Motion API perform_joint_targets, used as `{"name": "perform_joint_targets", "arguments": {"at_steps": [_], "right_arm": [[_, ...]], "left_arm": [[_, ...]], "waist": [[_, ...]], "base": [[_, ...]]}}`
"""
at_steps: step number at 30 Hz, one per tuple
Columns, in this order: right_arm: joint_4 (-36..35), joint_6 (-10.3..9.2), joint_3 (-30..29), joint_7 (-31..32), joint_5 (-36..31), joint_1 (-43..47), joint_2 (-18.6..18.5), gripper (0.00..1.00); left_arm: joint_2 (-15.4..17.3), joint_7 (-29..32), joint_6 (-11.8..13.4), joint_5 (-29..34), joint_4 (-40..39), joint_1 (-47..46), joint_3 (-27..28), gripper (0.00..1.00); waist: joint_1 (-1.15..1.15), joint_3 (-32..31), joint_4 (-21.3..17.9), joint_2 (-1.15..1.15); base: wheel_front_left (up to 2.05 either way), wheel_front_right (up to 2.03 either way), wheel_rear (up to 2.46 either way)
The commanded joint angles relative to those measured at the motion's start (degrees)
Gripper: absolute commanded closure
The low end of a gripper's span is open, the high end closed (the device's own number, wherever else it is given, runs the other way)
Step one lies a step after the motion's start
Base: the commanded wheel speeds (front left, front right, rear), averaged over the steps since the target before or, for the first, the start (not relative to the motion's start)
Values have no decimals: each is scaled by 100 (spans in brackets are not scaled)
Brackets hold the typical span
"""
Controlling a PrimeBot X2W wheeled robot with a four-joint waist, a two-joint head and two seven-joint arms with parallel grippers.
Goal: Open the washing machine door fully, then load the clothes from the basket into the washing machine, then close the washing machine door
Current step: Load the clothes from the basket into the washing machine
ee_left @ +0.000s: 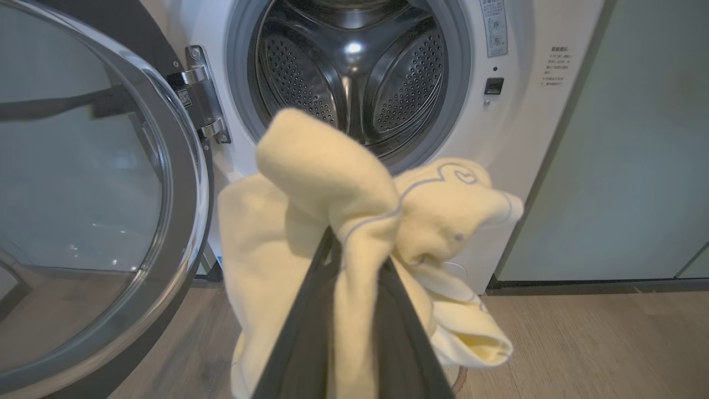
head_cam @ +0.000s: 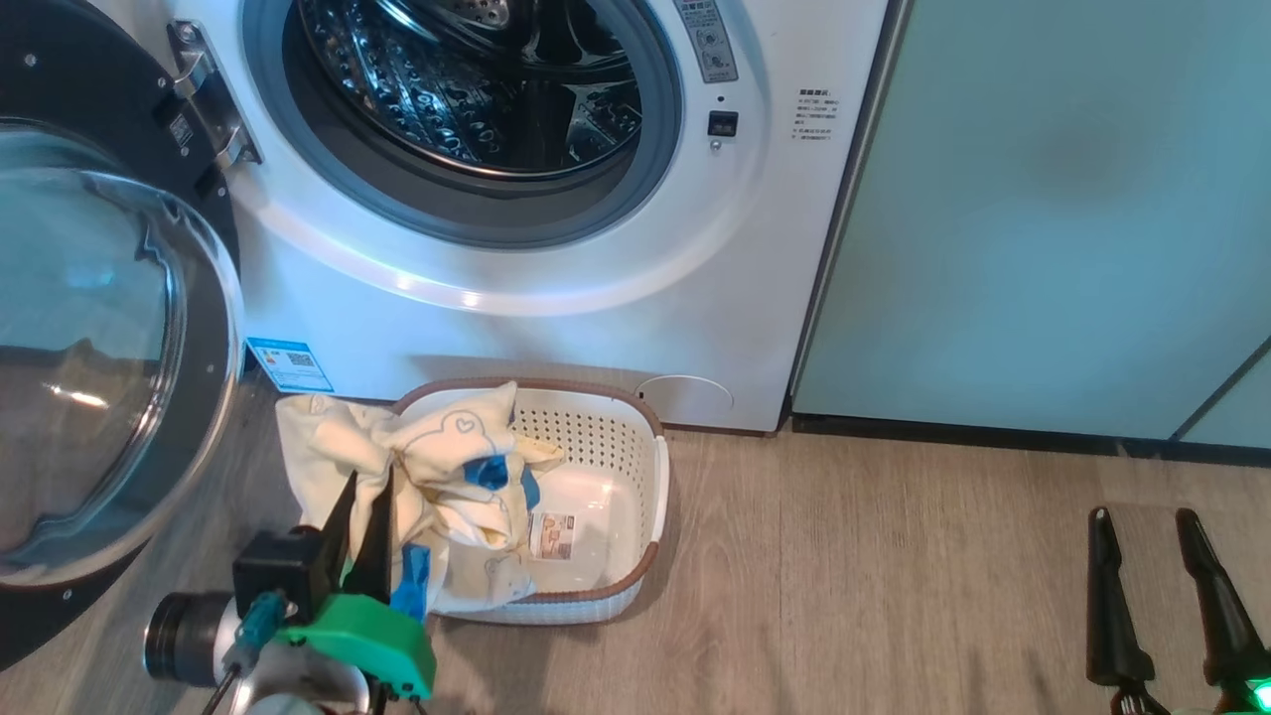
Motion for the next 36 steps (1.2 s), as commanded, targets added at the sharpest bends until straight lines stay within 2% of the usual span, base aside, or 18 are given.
{"name": "perform_joint_targets", "arguments": {"at_steps": [1, 21, 31, 36], "right_arm": [[-189, -16, 109, -37, -47, -115, -60, 0], [-243, -16, 156, -37, -5, -277, -25, 0], [-431, -16, -29, -37, 4, -545, -13, 0], [-543, -16, -134, -37, 47, -770, -6, 0]], "left_arm": [[121, 9, 40, 5, -261, -180, 172, 100], [150, -60, 42, -123, -13, -642, 153, 100], [177, 39, -227, -272, 422, -1772, 25, 100], [268, 317, -370, -328, 747, -2617, -8, 100]], "waist": [[0, 10, -5, 0], [0, 395, -112, 0], [0, 1248, -221, 0], [0, 1839, -272, 0]], "base": [[0, 0, 0], [0, 0, 0], [0, 0, 0], [0, 0, 0]]}}
